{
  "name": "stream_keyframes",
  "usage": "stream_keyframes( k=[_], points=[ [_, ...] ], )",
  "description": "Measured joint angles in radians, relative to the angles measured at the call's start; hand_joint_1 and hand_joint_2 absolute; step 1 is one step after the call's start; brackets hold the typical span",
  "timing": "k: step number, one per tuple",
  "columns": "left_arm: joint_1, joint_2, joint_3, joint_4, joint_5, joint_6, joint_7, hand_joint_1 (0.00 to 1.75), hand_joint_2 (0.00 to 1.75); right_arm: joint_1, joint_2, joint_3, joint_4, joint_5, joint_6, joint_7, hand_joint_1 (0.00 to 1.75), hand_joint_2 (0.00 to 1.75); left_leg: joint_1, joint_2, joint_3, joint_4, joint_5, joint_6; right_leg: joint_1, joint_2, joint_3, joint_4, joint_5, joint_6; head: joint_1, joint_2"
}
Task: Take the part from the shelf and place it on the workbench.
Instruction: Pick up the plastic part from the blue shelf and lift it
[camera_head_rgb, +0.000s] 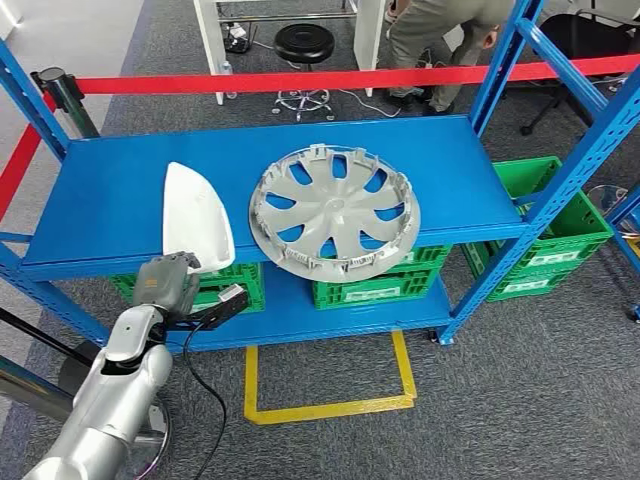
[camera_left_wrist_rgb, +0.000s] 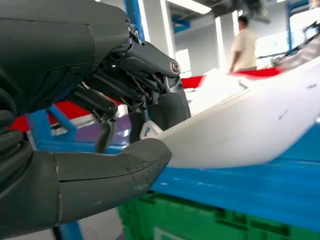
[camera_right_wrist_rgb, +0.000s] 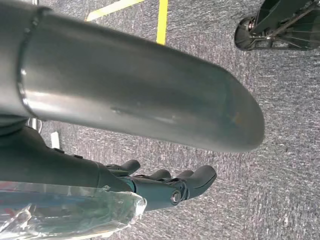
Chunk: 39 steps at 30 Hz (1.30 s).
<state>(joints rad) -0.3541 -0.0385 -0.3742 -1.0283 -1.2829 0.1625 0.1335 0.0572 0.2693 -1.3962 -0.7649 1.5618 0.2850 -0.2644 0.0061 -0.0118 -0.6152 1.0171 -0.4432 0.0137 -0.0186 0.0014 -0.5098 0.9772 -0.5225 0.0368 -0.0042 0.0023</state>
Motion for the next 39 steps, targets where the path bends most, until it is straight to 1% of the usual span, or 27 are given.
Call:
stream_keyframes(
  k=[2, 6, 20, 24, 27, 29, 34, 39],
  points=[
    [-0.002, 0.000, 0.000, 0.002, -0.001, 0.001, 0.000, 1.57, 1.75, 0.000, 0.000, 0.000, 0.001, 0.000, 0.000, 0.000, 0.00, 0.00, 0.000, 0.000, 0.000, 0.000, 0.000, 0.000, 0.000, 0.000, 0.000, 0.000, 0.000, 0.000, 0.000, 0.000],
    [-0.014, 0.000, 0.000, 0.011, -0.008, 0.006, -0.002, 1.75, 1.75, -0.001, 0.000, 0.000, 0.007, 0.000, -0.003, 0.000, 0.00, 0.00, 0.000, 0.000, 0.000, 0.000, 0.000, 0.000, 0.000, 0.000, 0.000, 0.000, 0.000, 0.000, 0.000, 0.000],
    [-0.025, 0.000, 0.002, 0.022, -0.039, 0.044, -0.003, 1.75, 1.75, -0.002, -0.002, -0.001, 0.012, 0.000, -0.007, -0.003, 0.00, 0.00, 0.000, 0.000, 0.000, 0.000, 0.000, 0.000, 0.000, 0.000, 0.000, 0.000, 0.000, 0.000, 0.000, 0.000],
    [-0.027, 0.000, 0.002, 0.014, -0.078, 0.093, -0.001, 1.75, 1.75, -0.002, -0.002, -0.002, 0.013, 0.000, -0.011, -0.004, 0.00, 0.00, 0.000, 0.000, 0.000, 0.000, 0.000, 0.000, 0.000, 0.000, 0.000, 0.000, 0.000, 0.000, 0.000, 0.000],
    [-0.036, 0.005, -0.004, -0.031, -0.119, 0.140, -0.013, 1.75, 1.75, -0.002, -0.004, -0.002, 0.013, 0.000, -0.016, -0.015, 0.00, 0.00, 0.000, 0.000, 0.000, 0.000, 0.000, 0.000, 0.000, 0.000, 0.000, 0.000, 0.000, 0.000, 0.000, 0.000],
    [-0.050, 0.013, -0.013, -0.081, -0.136, 0.154, -0.019, 1.75, 1.75, -0.001, -0.007, -0.002, 0.015, 0.000, -0.017, -0.026, 0.00, 0.00, 0.000, 0.000, 0.000, 0.000, 0.000, 0.000, 0.000, 0.000, 0.000, 0.000, 0.000, 0.000, 0.000, 0.000],
    [-0.087, 0.032, -0.031, -0.197, -0.160, 0.158, -0.028, 1.75, 1.75, -0.001, -0.013, -0.001, 0.023, 0.000, -0.019, -0.042, 0.00, 0.00, 0.000, 0.000, 0.000, 0.000, 0.000, 0.000, 0.000, 0.000, 0.001, 0.000, 0.000, 0.000, 0.000, 0.000],
    [-0.106, 0.048, -0.041, -0.266, -0.172, 0.161, -0.030, 1.75, 1.75, -0.001, -0.019, 0.000, 0.037, 0.000, -0.023, -0.044, 0.00, 0.00, 0.000, 0.000, 0.000, 0.000, 0.000, 0.000, 0.000, 0.000, 0.001, 0.000, 0.000, 0.000, 0.000, 0.000]
  ],
)
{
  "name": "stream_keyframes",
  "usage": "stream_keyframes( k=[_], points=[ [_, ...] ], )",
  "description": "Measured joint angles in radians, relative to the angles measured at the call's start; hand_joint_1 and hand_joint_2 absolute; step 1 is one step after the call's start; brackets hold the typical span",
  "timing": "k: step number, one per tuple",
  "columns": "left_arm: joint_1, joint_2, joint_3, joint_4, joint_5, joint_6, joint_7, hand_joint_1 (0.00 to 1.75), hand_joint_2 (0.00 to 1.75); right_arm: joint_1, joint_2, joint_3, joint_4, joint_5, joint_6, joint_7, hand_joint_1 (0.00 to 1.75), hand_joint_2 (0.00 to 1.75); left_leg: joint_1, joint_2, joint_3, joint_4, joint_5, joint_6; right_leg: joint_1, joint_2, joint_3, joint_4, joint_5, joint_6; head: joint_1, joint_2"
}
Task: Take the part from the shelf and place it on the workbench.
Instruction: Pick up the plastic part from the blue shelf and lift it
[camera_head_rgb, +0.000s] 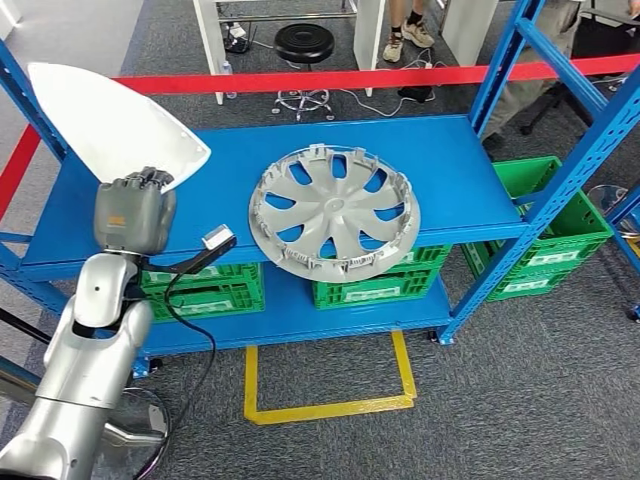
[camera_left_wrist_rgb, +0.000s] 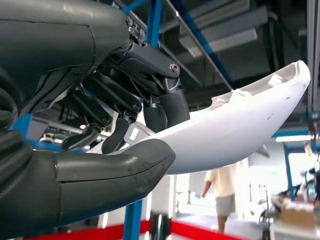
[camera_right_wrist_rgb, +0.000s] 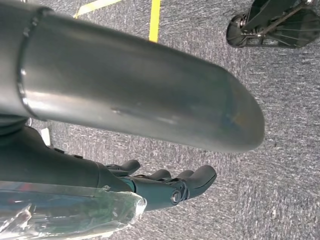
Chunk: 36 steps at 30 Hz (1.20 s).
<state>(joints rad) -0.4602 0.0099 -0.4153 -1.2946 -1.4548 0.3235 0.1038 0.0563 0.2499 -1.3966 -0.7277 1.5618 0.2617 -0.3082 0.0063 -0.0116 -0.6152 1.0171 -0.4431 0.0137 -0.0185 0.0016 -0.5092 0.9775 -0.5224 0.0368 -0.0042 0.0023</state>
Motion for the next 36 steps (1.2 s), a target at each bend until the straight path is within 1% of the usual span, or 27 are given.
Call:
stream_keyframes(
  k=[7, 18, 21, 24, 28, 32, 34, 36],
  points=[
    [-0.006, 0.013, -0.004, -0.037, -0.002, 0.001, 0.000, 1.75, 1.75, -0.001, -0.004, 0.000, 0.015, 0.000, -0.005, 0.000, 0.00, 0.00, 0.000, 0.000, 0.000, 0.000, 0.000, 0.000, 0.000, 0.000, 0.000, 0.000, 0.000, 0.000, 0.000, 0.000],
    [-0.006, 0.019, -0.006, -0.047, 0.003, 0.004, 0.004, 1.75, 1.75, -0.002, -0.009, 0.000, 0.029, 0.000, -0.016, 0.005, 0.00, 0.00, 0.000, 0.000, 0.000, 0.000, 0.000, 0.000, 0.000, 0.000, 0.000, 0.000, 0.000, 0.000, 0.000, 0.000],
    [-0.004, 0.018, -0.005, -0.047, 0.048, -0.005, 0.007, 1.75, 1.75, -0.003, -0.009, 0.000, 0.037, 0.000, -0.023, 0.010, 0.00, 0.00, 0.000, 0.000, 0.000, 0.000, 0.000, 0.000, 0.000, 0.000, 0.000, 0.000, 0.000, 0.000, 0.000, 0.000],
    [0.004, 0.017, -0.004, -0.047, 0.100, -0.034, 0.005, 1.75, 1.75, -0.004, -0.009, 0.000, 0.041, 0.000, -0.025, 0.011, 0.00, 0.00, 0.000, 0.000, 0.000, 0.000, 0.000, 0.000, 0.000, 0.000, 0.000, 0.000, 0.000, 0.000, 0.000, 0.000],
    [0.021, 0.017, -0.004, -0.047, 0.118, -0.054, -0.001, 1.75, 1.75, -0.004, -0.009, 0.001, 0.043, 0.000, -0.022, 0.010, 0.00, 0.00, 0.000, 0.000, 0.000, 0.000, 0.000, 0.000, 0.000, 0.000, 0.000, 0.000, 0.000, 0.000, 0.000, 0.000],
    [0.036, 0.020, 0.000, -0.055, 0.126, -0.065, 0.001, 1.75, 1.75, -0.004, -0.009, 0.001, 0.044, 0.000, -0.020, 0.007, 0.00, 0.00, -0.005, 0.000, -0.001, 0.004, -0.004, 0.005, -0.004, 0.000, 0.001, -0.003, 0.000, 0.006, 0.000, 0.000],
    [0.040, 0.024, 0.005, -0.063, 0.129, -0.074, 0.006, 1.75, 1.75, -0.004, -0.009, 0.002, 0.045, 0.000, -0.017, 0.006, 0.00, 0.00, -0.008, 0.000, 0.000, 0.005, -0.003, 0.009, -0.007, 0.000, 0.002, -0.003, 0.003, 0.012, 0.000, 0.000],
    [0.045, 0.029, 0.012, -0.073, 0.134, -0.085, 0.011, 1.75, 1.75, -0.004, -0.007, 0.003, 0.045, 0.000, -0.013, 0.006, 0.00, 0.00, -0.007, 0.001, 0.002, -0.003, 0.003, 0.017, -0.009, 0.000, 0.000, -0.001, 0.000, 0.020, 0.000, 0.000]
  ],
)
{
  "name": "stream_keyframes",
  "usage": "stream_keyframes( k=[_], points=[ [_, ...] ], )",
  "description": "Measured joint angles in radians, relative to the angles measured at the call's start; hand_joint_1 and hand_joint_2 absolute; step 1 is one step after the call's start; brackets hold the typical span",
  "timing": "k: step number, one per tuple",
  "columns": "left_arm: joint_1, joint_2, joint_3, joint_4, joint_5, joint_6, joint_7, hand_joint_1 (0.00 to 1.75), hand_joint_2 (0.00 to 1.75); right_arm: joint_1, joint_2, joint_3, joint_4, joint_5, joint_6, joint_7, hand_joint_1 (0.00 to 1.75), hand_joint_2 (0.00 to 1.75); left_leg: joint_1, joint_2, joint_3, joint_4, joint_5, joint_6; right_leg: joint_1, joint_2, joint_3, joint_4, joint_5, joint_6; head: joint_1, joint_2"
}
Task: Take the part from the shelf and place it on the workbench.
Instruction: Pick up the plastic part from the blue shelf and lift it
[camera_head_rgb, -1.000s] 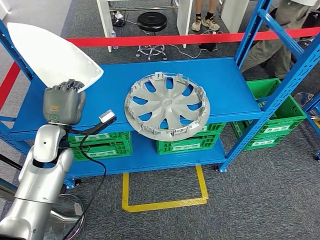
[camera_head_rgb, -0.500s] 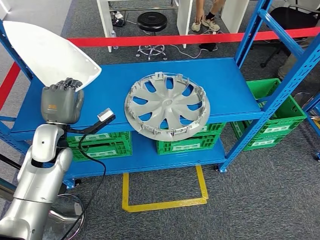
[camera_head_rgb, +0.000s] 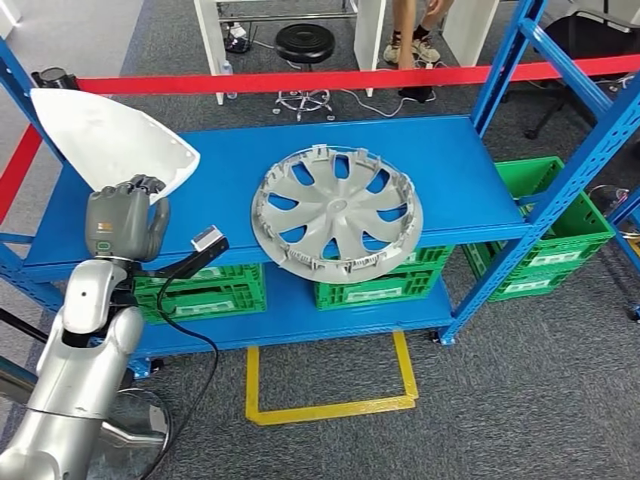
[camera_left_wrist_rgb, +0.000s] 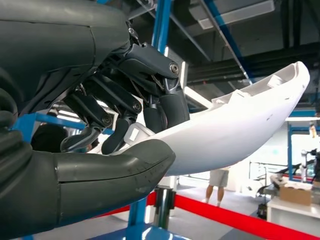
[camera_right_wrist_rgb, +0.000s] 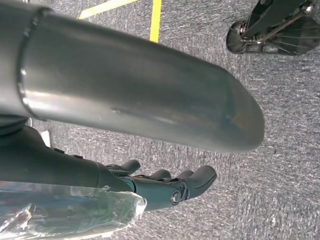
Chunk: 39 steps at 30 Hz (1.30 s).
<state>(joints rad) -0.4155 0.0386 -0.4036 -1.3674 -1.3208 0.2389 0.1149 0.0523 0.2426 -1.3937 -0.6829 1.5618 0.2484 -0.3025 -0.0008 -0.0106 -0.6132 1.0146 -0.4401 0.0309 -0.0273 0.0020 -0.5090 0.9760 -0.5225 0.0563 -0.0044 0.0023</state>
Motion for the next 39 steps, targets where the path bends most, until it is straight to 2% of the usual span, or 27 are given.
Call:
stream_keyframes(
  k=[2, 5, 6, 7, 8, 10, 12, 14, 16, 18, 20, 21, 22, 23, 24, 26, 27, 28, 30, 31, 32, 33, 35, 36, 37, 38, 39],
  points=[
    [0.003, 0.002, 0.008, -0.010, 0.007, -0.010, 0.003, 1.75, 1.75, 0.000, 0.001, 0.000, 0.000, 0.000, 0.003, 0.000, 0.00, 0.00, 0.004, 0.003, 0.003, -0.011, 0.007, 0.008, 0.001, 0.000, -0.022, 0.048, -0.038, 0.002, 0.003, 0.000],
    [0.011, 0.008, 0.021, -0.014, 0.014, -0.023, 0.004, 1.75, 1.75, 0.000, 0.004, 0.001, -0.002, 0.000, 0.014, 0.002, 0.00, 0.00, 0.004, 0.006, 0.000, -0.013, 0.010, 0.012, 0.003, -0.001, -0.108, 0.245, -0.136, 0.001, 0.006, 0.000],
    [0.015, 0.010, 0.024, -0.014, 0.015, -0.027, 0.004, 1.75, 1.75, 0.001, 0.006, 0.001, -0.003, 0.000, 0.017, 0.003, 0.00, 0.00, 0.004, 0.007, -0.002, -0.013, 0.012, 0.011, 0.003, -0.001, -0.127, 0.288, -0.144, 0.001, 0.005, 0.000],
    [0.020, 0.011, 0.026, -0.014, 0.015, -0.030, 0.004, 1.75, 1.75, 0.001, 0.008, 0.001, -0.005, 0.000, 0.020, 0.003, 0.00, 0.00, 0.004, 0.007, -0.003, -0.013, 0.013, 0.010, 0.003, -0.001, -0.128, 0.292, -0.131, 0.000, 0.006, 0.000],
    [0.023, 0.013, 0.028, -0.014, 0.016, -0.033, 0.004, 1.75, 1.75, 0.000, 0.009, 0.001, -0.007, 0.000, 0.021, 0.003, 0.00, 0.00, 0.004, 0.006, -0.003, -0.013, 0.015, 0.008, 0.002, -0.001, -0.111, 0.257, -0.101, -0.001, 0.006, 0.000],
    [0.026, 0.017, 0.035, -0.015, 0.016, -0.036, 0.004, 1.75, 1.75, -0.001, 0.011, 0.002, -0.014, 0.000, 0.025, 0.003, 0.00, 0.00, 0.004, 0.006, -0.005, -0.012, 0.019, 0.000, 0.002, -0.001, -0.037, 0.117, -0.036, -0.004, 0.006, 0.000],
    [0.026, 0.021, 0.042, -0.019, 0.017, -0.038, 0.004, 1.75, 1.75, -0.001, 0.015, 0.002, -0.022, 0.000, 0.031, 0.003, 0.00, 0.00, 0.002, 0.005, -0.010, -0.009, 0.027, -0.014, 0.005, 0.001, 0.010, 0.027, -0.011, -0.010, 0.005, 0.000],
    [0.028, 0.027, 0.047, -0.022, 0.017, -0.038, 0.004, 1.75, 1.75, -0.001, 0.021, 0.003, -0.029, 0.000, 0.036, 0.003, 0.00, 0.00, 0.002, 0.004, -0.014, -0.009, 0.036, -0.029, 0.009, 0.004, 0.009, 0.018, -0.008, -0.019, 0.004, 0.000],
    [0.032, 0.032, 0.051, -0.024, 0.017, -0.039, 0.004, 1.75, 1.75, 0.000, 0.027, 0.003, -0.035, 0.000, 0.038, 0.003, 0.00, 0.00, 0.004, 0.004, -0.021, -0.003, 0.030, -0.043, 0.007, 0.001, -0.003, 0.015, 0.004, -0.037, 0.003, 0.000],
    [0.034, 0.036, 0.056, -0.027, 0.018, -0.041, 0.004, 1.75, 1.75, -0.001, 0.031, 0.003, -0.042, 0.000, 0.039, 0.003, 0.00, 0.00, 0.006, 0.005, -0.045, 0.056, -0.033, -0.054, 0.004, -0.002, -0.020, 0.011, 0.022, -0.057, -0.001, 0.000],
    [0.036, 0.039, 0.058, -0.030, 0.018, -0.043, 0.004, 1.75, 1.75, 0.000, 0.033, 0.003, -0.046, 0.000, 0.040, 0.003, 0.00, 0.00, 0.008, 0.006, -0.082, 0.186, -0.124, -0.062, 0.006, -0.004, -0.038, 0.013, 0.037, -0.064, -0.004, 0.000],
    [0.038, 0.040, 0.059, -0.030, 0.018, -0.044, 0.004, 1.75, 1.75, 0.000, 0.034, 0.003, -0.047, 0.000, 0.040, 0.003, 0.00, 0.00, 0.008, 0.006, -0.092, 0.241, -0.150, -0.064, 0.008, -0.005, -0.047, 0.014, 0.044, -0.065, -0.004, 0.000],
    [0.040, 0.041, 0.060, -0.030, 0.018, -0.045, 0.004, 1.75, 1.75, 0.000, 0.034, 0.003, -0.047, 0.000, 0.040, 0.003, 0.00, 0.00, 0.008, 0.006, -0.090, 0.270, -0.157, -0.064, 0.009, -0.006, -0.056, 0.016, 0.050, -0.065, -0.004, 0.000],
    [0.041, 0.041, 0.060, -0.030, 0.017, -0.047, 0.004, 1.75, 1.75, 0.000, 0.034, 0.003, -0.048, 0.000, 0.040, 0.003, 0.00, 0.00, 0.008, 0.006, -0.070, 0.258, -0.146, -0.063, 0.010, -0.006, -0.064, 0.019, 0.054, -0.064, -0.004, 0.000],
    [0.042, 0.041, 0.060, -0.031, 0.017, -0.047, 0.004, 1.75, 1.75, 0.000, 0.034, 0.003, -0.049, 0.000, 0.040, 0.004, 0.00, 0.00, 0.008, 0.006, -0.031, 0.207, -0.121, -0.060, 0.010, -0.006, -0.072, 0.022, 0.058, -0.063, -0.004, 0.000],
    [0.041, 0.041, 0.062, -0.036, 0.017, -0.049, 0.004, 1.75, 1.75, 0.000, 0.035, 0.003, -0.051, 0.000, 0.041, 0.004, 0.00, 0.00, 0.006, 0.006, 0.064, 0.064, -0.084, -0.049, 0.012, -0.006, -0.084, 0.029, 0.065, -0.057, -0.004, 0.000],
    [0.040, 0.041, 0.062, -0.040, 0.016, -0.050, 0.005, 1.75, 1.75, 0.000, 0.035, 0.003, -0.052, 0.000, 0.041, 0.004, 0.00, 0.00, 0.004, 0.006, 0.096, 0.012, -0.077, -0.043, 0.014, -0.005, -0.089, 0.031, 0.070, -0.052, -0.004, 0.000],
    [0.039, 0.041, 0.063, -0.043, 0.016, -0.051, 0.005, 1.75, 1.75, 0.000, 0.036, 0.004, -0.054, 0.000, 0.042, 0.004, 0.00, 0.00, 0.002, 0.005, 0.110, -0.016, -0.077, -0.038, 0.015, -0.005, -0.092, 0.032, 0.076, -0.046, -0.004, 0.000],
    [0.039, 0.041, 0.063, -0.046, 0.015, -0.057, 0.008, 1.75, 1.75, 0.000, 0.037, 0.004, -0.055, 0.000, 0.045, 0.005, 0.00, 0.00, 0.001, 0.006, 0.105, -0.027, -0.069, -0.024, 0.015, -0.005, -0.097, 0.028, 0.089, -0.032, -0.003, 0.000],
    [0.038, 0.040, 0.063, -0.047, 0.014, -0.060, 0.010, 1.75, 1.75, 0.001, 0.037, 0.004, -0.056, 0.000, 0.048, 0.006, 0.00, 0.00, 0.002, 0.008, 0.099, -0.030, -0.060, -0.017, 0.014, -0.004, -0.102, 0.031, 0.086, -0.026, -0.003, 0.000],
    [0.038, 0.040, 0.063, -0.048, 0.014, -0.063, 0.012, 1.75, 1.75, 0.001, 0.037, 0.003, -0.058, 0.000, 0.050, 0.007, 0.00, 0.00, 0.004, 0.010, 0.091, -0.034, -0.050, -0.009, 0.014, -0.003, -0.113, 0.045, 0.067, -0.020, -0.002, 0.000],
    [0.038, 0.039, 0.063, -0.049, 0.014, -0.065, 0.013, 1.75, 1.75, 0.001, 0.037, 0.003, -0.059, 0.000, 0.051, 0.007, 0.00, 0.00, 0.006, 0.012, 0.080, -0.037, -0.038, -0.002, 0.014, -0.002, -0.128, 0.078, 0.031, -0.016, 0.001, 0.000],
    [0.038, 0.038, 0.063, -0.051, 0.013, -0.068, 0.015, 1.75, 1.75, 0.001, 0.037, 0.003, -0.061, 0.000, 0.053, 0.008, 0.00, 0.00, 0.005, 0.013, 0.055, -0.036, -0.018, 0.006, 0.013, -0.003, -0.167, 0.198, -0.063, -0.010, 0.005, 0.000],
    [0.038, 0.038, 0.063, -0.052, 0.013, -0.069, 0.016, 1.75, 1.75, 0.000, 0.037, 0.003, -0.061, 0.000, 0.054, 0.008, 0.00, 0.00, 0.003, 0.013, 0.042, -0.035, -0.008, 0.008, 0.013, -0.003, -0.180, 0.258, -0.093, -0.008, 0.006, 0.000],
    [0.039, 0.038, 0.063, -0.052, 0.013, -0.070, 0.018, 1.75, 1.75, 0.000, 0.037, 0.003, -0.062, 0.000, 0.054, 0.009, 0.00, 0.00, 0.001, 0.013, 0.028, -0.034, 0.002, 0.008, 0.013, -0.003, -0.180, 0.295, -0.102, -0.008, 0.006, 0.000],
    [0.040, 0.038, 0.063, -0.052, 0.013, -0.071, 0.018, 1.75, 1.75, 0.000, 0.037, 0.003, -0.062, 0.000, 0.054, 0.009, 0.00, 0.00, -0.001, 0.013, 0.015, -0.033, 0.010, 0.008, 0.014, -0.003, -0.166, 0.300, -0.090, -0.009, 0.006, 0.000],
    [0.041, 0.038, 0.063, -0.052, 0.013, -0.072, 0.018, 1.75, 1.75, -0.001, 0.037, 0.003, -0.063, 0.000, 0.054, 0.010, 0.00, 0.00, -0.003, 0.013, 0.003, -0.032, 0.020, 0.007, 0.015, -0.003, -0.132, 0.265, -0.063, -0.013, 0.007, 0.000]
  ],
)
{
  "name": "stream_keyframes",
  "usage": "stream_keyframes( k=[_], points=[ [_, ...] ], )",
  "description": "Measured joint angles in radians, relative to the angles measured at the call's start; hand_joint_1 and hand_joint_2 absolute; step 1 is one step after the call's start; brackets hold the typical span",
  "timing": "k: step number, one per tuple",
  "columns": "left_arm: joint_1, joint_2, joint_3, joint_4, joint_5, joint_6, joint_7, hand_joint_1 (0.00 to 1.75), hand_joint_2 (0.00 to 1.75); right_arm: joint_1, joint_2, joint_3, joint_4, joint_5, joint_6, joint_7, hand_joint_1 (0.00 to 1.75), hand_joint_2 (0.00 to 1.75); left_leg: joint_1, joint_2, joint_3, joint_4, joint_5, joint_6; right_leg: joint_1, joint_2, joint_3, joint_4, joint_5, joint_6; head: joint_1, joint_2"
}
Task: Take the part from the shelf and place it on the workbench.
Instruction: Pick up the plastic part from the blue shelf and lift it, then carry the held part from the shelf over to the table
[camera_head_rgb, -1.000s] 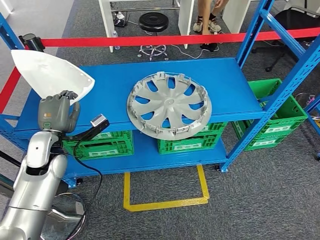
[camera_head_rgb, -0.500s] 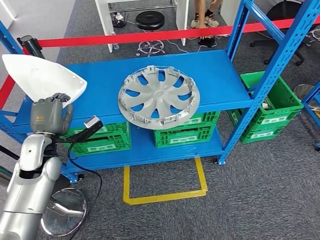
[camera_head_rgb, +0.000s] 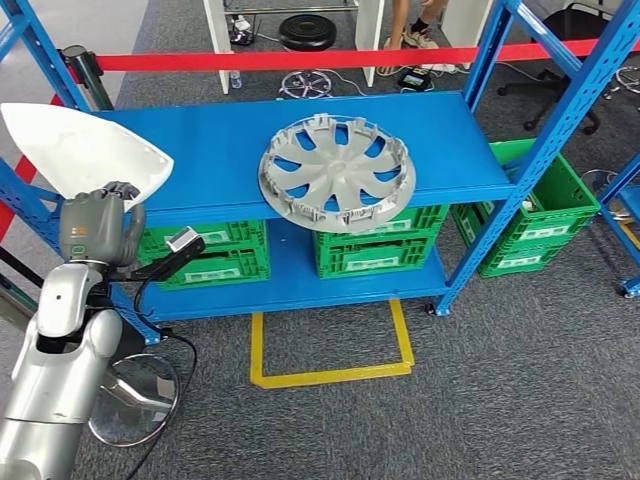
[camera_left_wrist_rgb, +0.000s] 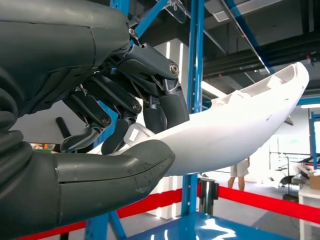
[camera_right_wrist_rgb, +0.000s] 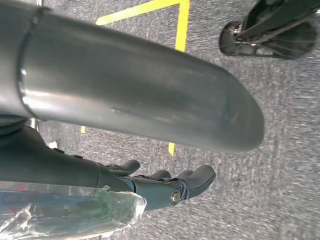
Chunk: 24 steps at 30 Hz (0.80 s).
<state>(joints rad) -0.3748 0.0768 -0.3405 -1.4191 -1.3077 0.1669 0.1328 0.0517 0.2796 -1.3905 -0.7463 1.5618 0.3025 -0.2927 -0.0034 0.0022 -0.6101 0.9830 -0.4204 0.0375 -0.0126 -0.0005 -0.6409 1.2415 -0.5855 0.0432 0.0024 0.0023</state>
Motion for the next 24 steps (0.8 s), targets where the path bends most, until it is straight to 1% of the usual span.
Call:
stream_keyframes(
  k=[1, 2, 3, 4, 5, 6, 7, 8, 9, 10, 11, 12, 13, 14, 15, 16, 17, 18, 19, 20, 22, 23, 24],
  points=[
    [0.000, 0.000, 0.000, 0.000, 0.000, 0.000, 0.000, 1.75, 1.75, -0.001, 0.000, 0.000, -0.002, 0.000, 0.000, 0.000, 0.00, 0.00, -0.002, 0.000, -0.010, 0.001, 0.009, -0.002, 0.002, 0.000, 0.050, -0.065, 0.027, -0.006, 0.000, 0.000],
    [0.000, 0.000, 0.000, -0.001, 0.000, 0.000, 0.000, 1.75, 1.75, -0.003, 0.000, 0.000, -0.004, 0.000, 0.000, 0.001, 0.00, 0.00, -0.004, -0.001, -0.019, 0.002, 0.017, -0.004, 0.004, 0.000, 0.106, -0.143, 0.039, -0.013, 0.000, 0.000],
    [0.000, 0.000, 0.001, -0.003, 0.000, 0.000, 0.000, 1.75, 1.75, -0.005, 0.000, 0.000, -0.006, 0.000, 0.000, 0.001, 0.00, 0.00, -0.006, 0.000, -0.026, 0.003, 0.027, -0.008, 0.006, 0.000, 0.154, -0.214, 0.044, -0.018, -0.002, 0.000],
    [-0.001, 0.000, 0.001, -0.004, 0.000, 0.000, 0.000, 1.75, 1.75, -0.006, 0.000, 0.000, -0.007, 0.000, 0.000, 0.001, 0.00, 0.00, -0.007, 0.000, -0.030, 0.002, 0.035, -0.012, 0.009, 0.000, 0.179, -0.260, 0.039, -0.022, -0.002, 0.000],
    [-0.002, 0.000, 0.001, -0.005, 0.000, 0.000, 0.000, 1.75, 1.75, -0.007, 0.000, 0.000, -0.008, 0.000, 0.000, 0.002, 0.00, 0.00, -0.007, 0.000, -0.033, 0.001, 0.044, -0.018, 0.011, 0.000, 0.187, -0.281, 0.034, -0.025, -0.001, 0.000],
    [-0.003, 0.000, 0.002, -0.006, 0.000, 0.000, 0.000, 1.75, 1.75, -0.006, 0.000, 0.000, -0.009, 0.000, 0.000, 0.002, 0.00, 0.00, -0.006, 0.001, -0.034, 0.000, 0.052, -0.024, 0.011, 0.000, 0.181, -0.285, 0.039, -0.029, -0.001, 0.000],
    [-0.003, 0.000, 0.002, -0.006, 0.000, -0.001, 0.000, 1.75, 1.75, -0.006, 0.001, 0.000, -0.009, 0.000, 0.000, 0.003, 0.00, 0.00, -0.004, 0.000, -0.037, 0.001, 0.050, -0.030, 0.010, -0.002, 0.173, -0.287, 0.048, -0.035, 0.001, 0.000],
    [-0.002, 0.001, 0.002, -0.006, 0.000, -0.001, 0.000, 1.75, 1.75, -0.007, 0.001, 0.000, -0.010, 0.000, 0.000, 0.003, 0.00, 0.00, -0.003, -0.001, -0.043, 0.013, 0.029, -0.036, 0.009, -0.003, 0.165, -0.289, 0.058, -0.043, -0.001, 0.000],
    [-0.002, 0.002, 0.002, -0.006, 0.000, -0.002, 0.000, 1.75, 1.75, -0.007, 0.002, 0.000, -0.011, 0.000, 0.000, 0.004, 0.00, 0.00, -0.001, -0.002, -0.053, 0.042, -0.012, -0.043, 0.006, -0.005, 0.158, -0.291, 0.071, -0.050, -0.003, 0.000],
    [-0.001, 0.003, 0.002, -0.006, 0.000, -0.003, 0.001, 1.75, 1.75, -0.008, 0.002, 0.000, -0.012, 0.000, 0.000, 0.004, 0.00, 0.00, 0.002, -0.002, -0.066, 0.091, -0.068, -0.048, 0.006, -0.007, 0.148, -0.291, 0.082, -0.055, -0.005, 0.000],
    [-0.002, 0.004, 0.002, -0.006, 0.000, -0.003, 0.002, 1.75, 1.75, -0.008, 0.003, 0.000, -0.012, 0.000, 0.000, 0.004, 0.00, 0.00, 0.004, -0.002, -0.080, 0.154, -0.121, -0.053, 0.006, -0.007, 0.136, -0.289, 0.094, -0.058, -0.007, 0.000],
    [-0.001, 0.004, 0.002, -0.006, 0.000, -0.004, 0.002, 1.75, 1.75, -0.008, 0.003, 0.000, -0.012, 0.000, 0.000, 0.004, 0.00, 0.00, 0.007, -0.002, -0.092, 0.219, -0.158, -0.057, 0.006, -0.007, 0.123, -0.287, 0.106, -0.058, -0.008, 0.000],
    [-0.001, 0.005, 0.002, -0.006, 0.000, -0.005, 0.002, 1.75, 1.75, -0.008, 0.003, 0.000, -0.012, 0.000, 0.001, 0.004, 0.00, 0.00, 0.010, -0.002, -0.093, 0.267, -0.170, -0.061, 0.005, -0.008, 0.107, -0.283, 0.116, -0.056, -0.008, 0.000],
    [0.000, 0.005, 0.002, -0.006, 0.000, -0.006, 0.003, 1.75, 1.75, -0.007, 0.003, 0.000, -0.012, 0.000, 0.001, 0.004, 0.00, 0.00, 0.013, -0.002, -0.082, 0.284, -0.160, -0.064, 0.004, -0.008, 0.090, -0.277, 0.125, -0.054, -0.008, 0.000],
    [0.000, 0.006, 0.002, -0.006, 0.000, -0.007, 0.003, 1.75, 1.75, -0.008, 0.004, 0.000, -0.012, 0.000, 0.000, 0.004, 0.00, 0.00, 0.016, -0.002, -0.052, 0.265, -0.136, -0.067, 0.002, -0.008, 0.072, -0.270, 0.132, -0.050, -0.008, 0.000],
    [0.000, 0.007, 0.002, -0.006, 0.000, -0.008, 0.003, 1.75, 1.75, -0.008, 0.004, 0.000, -0.012, 0.000, 0.000, 0.004, 0.00, 0.00, 0.020, -0.002, -0.007, 0.214, -0.111, -0.069, 0.001, -0.009, 0.056, -0.260, 0.137, -0.045, -0.008, 0.000],
    [-0.002, 0.007, 0.002, -0.007, 0.000, -0.010, 0.003, 1.75, 1.75, -0.008, 0.005, 0.000, -0.013, 0.000, 0.000, 0.004, 0.00, 0.00, 0.022, -0.002, 0.043, 0.146, -0.099, -0.071, 0.001, -0.009, 0.041, -0.249, 0.141, -0.040, -0.009, 0.000],
    [-0.003, 0.008, 0.003, -0.007, 0.000, -0.010, 0.004, 1.75, 1.75, -0.008, 0.006, 0.000, -0.014, 0.000, 0.000, 0.004, 0.00, 0.00, 0.023, -0.003, 0.085, 0.084, -0.099, -0.069, 0.001, -0.008, 0.028, -0.240, 0.145, -0.034, -0.008, 0.000],
    [-0.003, 0.009, 0.004, -0.008, 0.000, -0.012, 0.004, 1.75, 1.75, -0.008, 0.007, 0.000, -0.014, 0.000, 0.000, 0.005, 0.00, 0.00, 0.022, -0.004, 0.109, 0.043, -0.106, -0.065, 0.002, -0.008, 0.019, -0.232, 0.151, -0.028, -0.008, 0.000],
    [-0.003, 0.010, 0.005, -0.009, 0.001, -0.014, 0.004, 1.75, 1.75, -0.008, 0.009, 0.000, -0.015, 0.000, -0.001, 0.006, 0.00, 0.00, 0.019, -0.005, 0.117, 0.023, -0.113, -0.058, 0.003, -0.008, 0.013, -0.229, 0.158, -0.021, -0.008, 0.000],
    [0.000, 0.012, 0.008, -0.010, 0.002, -0.019, 0.006, 1.75, 1.75, -0.006, 0.013, 0.000, -0.016, 0.000, -0.001, 0.007, 0.00, 0.00, 0.017, -0.002, 0.104, 0.020, -0.103, -0.038, 0.000, -0.007, 0.005, -0.228, 0.170, -0.007, -0.008, 0.000],
    [0.001, 0.012, 0.009, -0.010, 0.004, -0.021, 0.007, 1.75, 1.75, -0.005, 0.014, 0.000, -0.017, 0.000, 0.000, 0.009, 0.00, 0.00, 0.017, -0.001, 0.096, 0.020, -0.094, -0.028, -0.001, -0.007, -0.002, -0.222, 0.160, -0.003, -0.007, 0.000],
    [0.002, 0.012, 0.011, -0.010, 0.006, -0.023, 0.009, 1.75, 1.75, -0.004, 0.016, 0.000, -0.018, 0.000, 0.000, 0.010, 0.00, 0.00, 0.018, 0.001, 0.084, 0.018, -0.082, -0.019, -0.002, -0.005, -0.015, -0.197, 0.129, 0.002, -0.006, 0.000]
  ],
)
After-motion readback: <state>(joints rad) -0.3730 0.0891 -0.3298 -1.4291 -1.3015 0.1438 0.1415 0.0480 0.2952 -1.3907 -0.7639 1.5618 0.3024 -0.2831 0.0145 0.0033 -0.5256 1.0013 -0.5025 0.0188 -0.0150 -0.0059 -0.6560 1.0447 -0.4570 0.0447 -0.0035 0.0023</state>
